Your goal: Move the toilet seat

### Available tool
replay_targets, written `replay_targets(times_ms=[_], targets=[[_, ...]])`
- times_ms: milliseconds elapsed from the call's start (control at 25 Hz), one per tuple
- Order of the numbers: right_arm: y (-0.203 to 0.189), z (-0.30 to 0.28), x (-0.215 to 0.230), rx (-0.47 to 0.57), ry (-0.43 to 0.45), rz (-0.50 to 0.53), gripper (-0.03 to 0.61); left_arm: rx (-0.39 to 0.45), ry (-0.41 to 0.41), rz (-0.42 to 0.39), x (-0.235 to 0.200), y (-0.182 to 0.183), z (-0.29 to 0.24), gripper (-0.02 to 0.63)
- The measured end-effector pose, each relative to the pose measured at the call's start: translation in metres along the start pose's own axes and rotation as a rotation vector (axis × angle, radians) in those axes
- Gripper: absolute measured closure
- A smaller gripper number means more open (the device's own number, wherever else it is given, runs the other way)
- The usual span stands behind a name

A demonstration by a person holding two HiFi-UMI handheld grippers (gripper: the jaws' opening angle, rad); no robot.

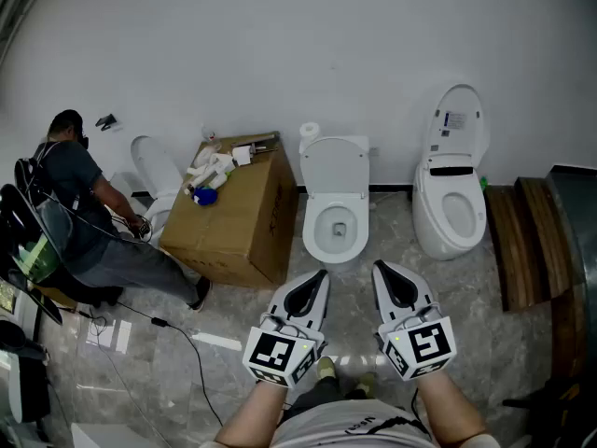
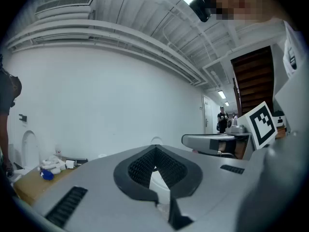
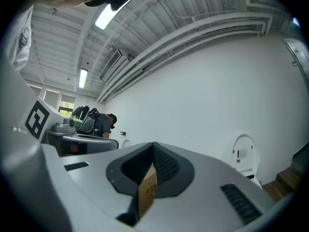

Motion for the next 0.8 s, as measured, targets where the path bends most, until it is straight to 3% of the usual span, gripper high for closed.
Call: replay_targets(times_ms=[440,800], targets=[[0.004,0.009,0.011,0.005,0.042,-0.033,0.563,-0.006,-0.015,-0.009,0.017,0.0,-0.011,0.606],[0.002,0.01,0.027,0.031,0.048,-0.051,0.561,-0.013,0.028,0.009,0.014,-0.006,-0.017,0.606]])
Point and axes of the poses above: the fingertips, and each gripper's own axes: z backward along the fingers, x to its right, y out of its top, the point moved 6 cm from there along z, backward along the fingers, and after that the axes turned 11 degrees about -y, right-handed, at the moved point
